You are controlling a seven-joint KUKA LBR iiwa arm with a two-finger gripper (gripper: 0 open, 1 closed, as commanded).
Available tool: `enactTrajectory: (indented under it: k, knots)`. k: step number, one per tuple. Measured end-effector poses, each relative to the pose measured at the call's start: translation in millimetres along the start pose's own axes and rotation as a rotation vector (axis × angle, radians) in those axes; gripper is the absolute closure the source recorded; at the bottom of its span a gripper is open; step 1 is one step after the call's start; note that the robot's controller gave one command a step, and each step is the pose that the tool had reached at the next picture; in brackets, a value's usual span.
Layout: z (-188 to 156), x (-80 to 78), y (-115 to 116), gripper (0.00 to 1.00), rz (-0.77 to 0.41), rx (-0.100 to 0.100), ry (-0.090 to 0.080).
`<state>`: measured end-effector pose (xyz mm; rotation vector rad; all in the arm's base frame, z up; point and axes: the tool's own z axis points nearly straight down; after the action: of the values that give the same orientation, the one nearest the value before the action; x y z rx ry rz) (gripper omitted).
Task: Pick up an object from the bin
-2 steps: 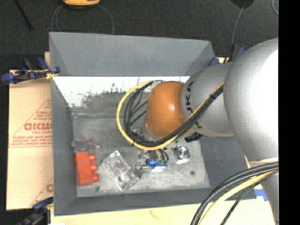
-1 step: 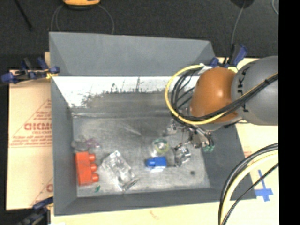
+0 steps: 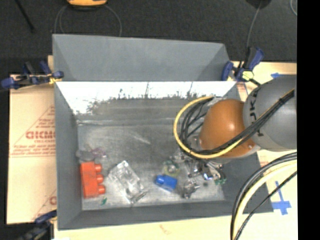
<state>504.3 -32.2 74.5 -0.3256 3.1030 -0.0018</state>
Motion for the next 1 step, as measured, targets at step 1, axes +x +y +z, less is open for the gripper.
enactTrajectory:
  k: [1]
  knots:
    - [-8.7, -3.4, 59.1, 0.0, -0.056, -0.005, 0.015]
